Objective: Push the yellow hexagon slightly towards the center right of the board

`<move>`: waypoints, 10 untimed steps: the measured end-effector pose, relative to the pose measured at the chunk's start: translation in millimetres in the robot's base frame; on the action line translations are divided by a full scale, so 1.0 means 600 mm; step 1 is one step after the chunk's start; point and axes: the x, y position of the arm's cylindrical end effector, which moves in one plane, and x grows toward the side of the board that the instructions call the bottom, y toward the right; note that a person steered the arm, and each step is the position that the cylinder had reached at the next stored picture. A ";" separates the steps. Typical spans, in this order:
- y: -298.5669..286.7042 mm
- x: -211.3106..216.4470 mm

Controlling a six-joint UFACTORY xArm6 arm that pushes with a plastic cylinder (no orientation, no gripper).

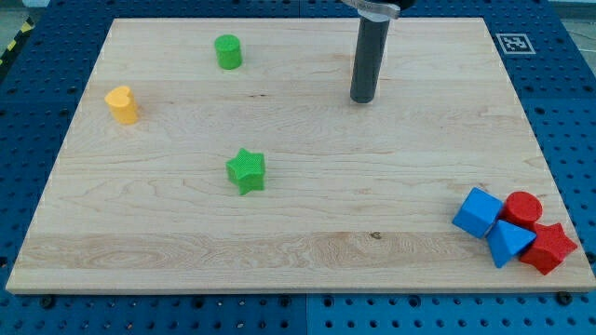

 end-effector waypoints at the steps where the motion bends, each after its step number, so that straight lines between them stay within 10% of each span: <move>1: -0.016 -0.015; 10: 0.045 -0.129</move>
